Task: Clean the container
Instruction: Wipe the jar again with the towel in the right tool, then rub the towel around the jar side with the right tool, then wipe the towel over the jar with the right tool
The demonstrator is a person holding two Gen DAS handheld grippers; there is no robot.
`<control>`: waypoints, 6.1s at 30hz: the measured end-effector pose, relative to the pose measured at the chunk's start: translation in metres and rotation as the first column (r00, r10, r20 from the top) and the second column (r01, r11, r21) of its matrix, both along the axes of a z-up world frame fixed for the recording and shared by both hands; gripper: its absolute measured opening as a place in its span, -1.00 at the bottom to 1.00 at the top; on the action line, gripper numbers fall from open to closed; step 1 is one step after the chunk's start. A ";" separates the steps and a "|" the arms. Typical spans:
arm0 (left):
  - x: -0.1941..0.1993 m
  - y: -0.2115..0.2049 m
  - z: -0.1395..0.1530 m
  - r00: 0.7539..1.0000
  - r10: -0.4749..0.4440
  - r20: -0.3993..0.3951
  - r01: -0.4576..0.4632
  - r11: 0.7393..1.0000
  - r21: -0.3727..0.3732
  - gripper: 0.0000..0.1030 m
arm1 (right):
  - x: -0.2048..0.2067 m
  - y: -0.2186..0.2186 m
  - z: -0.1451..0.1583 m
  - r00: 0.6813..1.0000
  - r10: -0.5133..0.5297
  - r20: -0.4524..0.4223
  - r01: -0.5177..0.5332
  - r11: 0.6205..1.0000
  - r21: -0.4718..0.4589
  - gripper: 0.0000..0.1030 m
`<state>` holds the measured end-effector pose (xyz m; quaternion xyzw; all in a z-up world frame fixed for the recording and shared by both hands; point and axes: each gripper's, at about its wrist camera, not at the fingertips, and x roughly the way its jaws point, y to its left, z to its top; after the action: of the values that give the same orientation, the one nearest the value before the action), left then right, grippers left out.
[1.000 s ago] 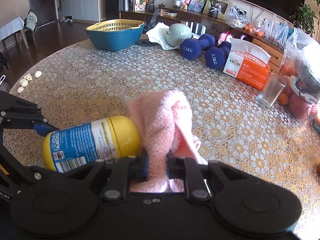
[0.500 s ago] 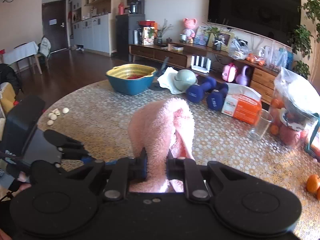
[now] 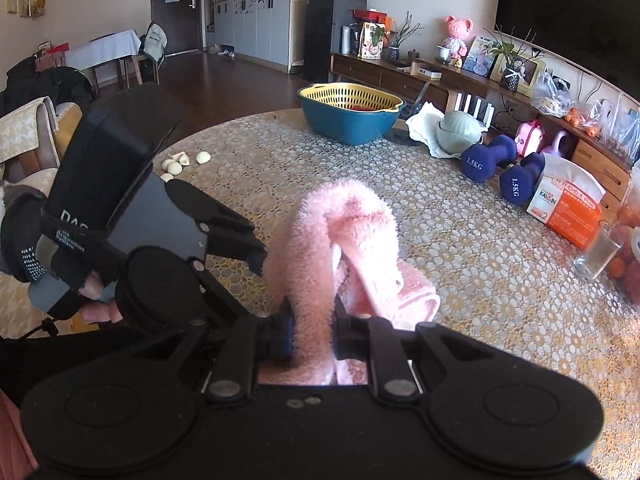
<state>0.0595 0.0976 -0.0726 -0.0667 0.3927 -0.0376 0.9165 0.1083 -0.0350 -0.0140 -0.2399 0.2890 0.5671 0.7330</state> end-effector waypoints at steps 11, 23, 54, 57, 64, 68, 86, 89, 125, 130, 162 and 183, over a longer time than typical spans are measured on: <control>0.000 0.003 0.002 1.000 0.004 0.009 -0.004 1.000 -0.022 0.20 | 0.021 0.006 -0.006 0.998 -0.052 0.039 0.054 0.998 -0.028 -0.67; 0.000 0.008 0.002 1.000 0.003 0.012 -0.003 0.999 -0.039 0.21 | 0.062 0.014 -0.013 0.987 -0.154 0.049 0.156 0.987 -0.041 -0.68; -0.023 -0.010 0.005 0.994 -0.043 0.097 0.017 0.967 0.256 0.57 | 0.079 0.038 -0.052 0.981 -0.177 0.075 0.187 0.969 -0.160 -0.65; -0.031 -0.025 0.006 0.987 -0.105 0.122 0.056 0.936 0.348 0.57 | 0.078 0.039 -0.052 0.980 -0.182 0.075 0.193 0.968 -0.162 -0.65; -0.029 -0.047 -0.007 0.982 -0.155 0.106 0.093 0.891 0.445 0.57 | 0.079 0.039 -0.052 0.980 -0.187 0.073 0.197 0.967 -0.164 -0.64; -0.027 -0.053 -0.017 0.980 -0.164 0.108 0.089 0.860 0.503 0.57 | 0.079 0.039 -0.052 0.979 -0.189 0.070 0.198 0.967 -0.161 -0.64; -0.011 0.002 0.004 0.998 0.015 0.053 -0.018 0.998 0.059 0.21 | 0.064 -0.002 -0.014 0.964 -0.265 0.034 0.265 0.964 -0.014 -0.72; -0.011 0.000 0.004 0.999 0.004 0.034 -0.004 1.000 -0.018 0.21 | 0.052 -0.018 0.005 0.975 -0.223 0.022 0.222 0.975 0.031 -0.72; -0.008 0.001 0.002 0.998 -0.068 0.018 0.070 0.994 -0.088 0.21 | 0.082 -0.015 -0.024 0.974 -0.224 -0.021 0.222 0.972 -0.072 -0.69; -0.008 0.004 0.000 0.998 -0.067 0.014 0.068 0.993 -0.098 0.21 | 0.083 -0.009 -0.046 0.976 -0.217 -0.030 0.212 0.970 -0.119 -0.69; -0.008 0.002 0.003 0.998 -0.062 0.023 0.063 0.997 -0.034 0.21 | 0.008 -0.012 -0.003 0.999 0.002 0.036 0.000 0.999 -0.037 -0.69; -0.012 0.015 -0.008 0.996 -0.080 0.039 0.083 0.992 -0.092 0.21 | 0.073 0.008 -0.045 0.985 -0.164 0.049 0.170 0.974 -0.150 -0.69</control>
<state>0.0473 0.1126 -0.0811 -0.0929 0.3766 -0.0947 0.9168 0.1816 -0.0270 -0.0589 -0.2806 0.3376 0.4750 0.7626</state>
